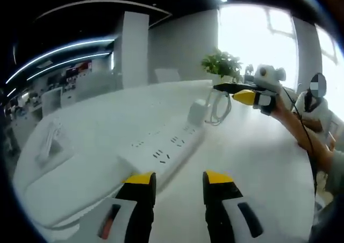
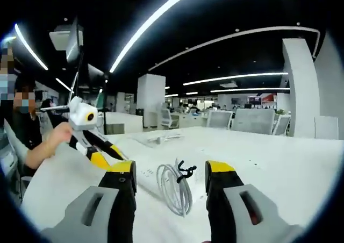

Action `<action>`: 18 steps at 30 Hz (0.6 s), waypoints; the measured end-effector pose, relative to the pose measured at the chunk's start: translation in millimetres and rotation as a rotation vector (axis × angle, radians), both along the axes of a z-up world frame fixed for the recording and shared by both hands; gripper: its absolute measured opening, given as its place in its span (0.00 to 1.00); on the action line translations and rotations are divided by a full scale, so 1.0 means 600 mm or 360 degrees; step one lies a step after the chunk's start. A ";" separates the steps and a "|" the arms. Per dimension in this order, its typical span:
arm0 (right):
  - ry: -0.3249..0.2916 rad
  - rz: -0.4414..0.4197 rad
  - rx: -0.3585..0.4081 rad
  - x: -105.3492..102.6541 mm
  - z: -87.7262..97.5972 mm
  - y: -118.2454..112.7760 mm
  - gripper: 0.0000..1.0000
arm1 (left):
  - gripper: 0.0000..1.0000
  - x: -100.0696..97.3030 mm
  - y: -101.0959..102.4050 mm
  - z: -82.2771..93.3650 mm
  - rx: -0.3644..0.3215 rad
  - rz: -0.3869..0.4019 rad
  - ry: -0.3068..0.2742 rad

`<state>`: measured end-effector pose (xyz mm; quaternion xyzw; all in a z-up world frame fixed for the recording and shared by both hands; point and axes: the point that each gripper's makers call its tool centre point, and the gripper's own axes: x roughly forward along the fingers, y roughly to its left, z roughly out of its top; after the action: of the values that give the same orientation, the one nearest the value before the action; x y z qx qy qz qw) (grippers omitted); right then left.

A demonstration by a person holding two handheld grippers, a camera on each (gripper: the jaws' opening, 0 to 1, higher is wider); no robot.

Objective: Straighten the power strip on the desk, plug the charger into it

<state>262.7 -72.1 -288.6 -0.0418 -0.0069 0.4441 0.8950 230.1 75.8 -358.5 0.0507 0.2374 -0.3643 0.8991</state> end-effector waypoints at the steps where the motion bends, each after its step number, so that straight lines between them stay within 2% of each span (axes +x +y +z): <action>1: 0.0007 0.0009 -0.0009 -0.004 -0.005 0.004 0.56 | 0.36 0.000 0.000 0.000 -0.0002 0.0000 0.0001; 12: 0.0117 0.0054 -0.0070 0.014 -0.027 -0.011 0.72 | 0.36 -0.003 0.000 0.001 -0.0004 0.0002 0.0001; 13: 0.0118 0.0051 -0.0072 0.004 -0.032 -0.005 0.72 | 0.36 -0.003 0.000 0.001 -0.0005 0.0002 0.0000; 18: 0.0163 0.0049 -0.0086 0.000 -0.046 -0.003 0.79 | 0.36 -0.003 0.001 0.001 -0.0006 0.0004 0.0003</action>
<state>262.9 -74.0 -316.4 -0.0430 0.0502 0.4594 0.8858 228.2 76.2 -357.6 0.0485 0.2376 -0.3635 0.8995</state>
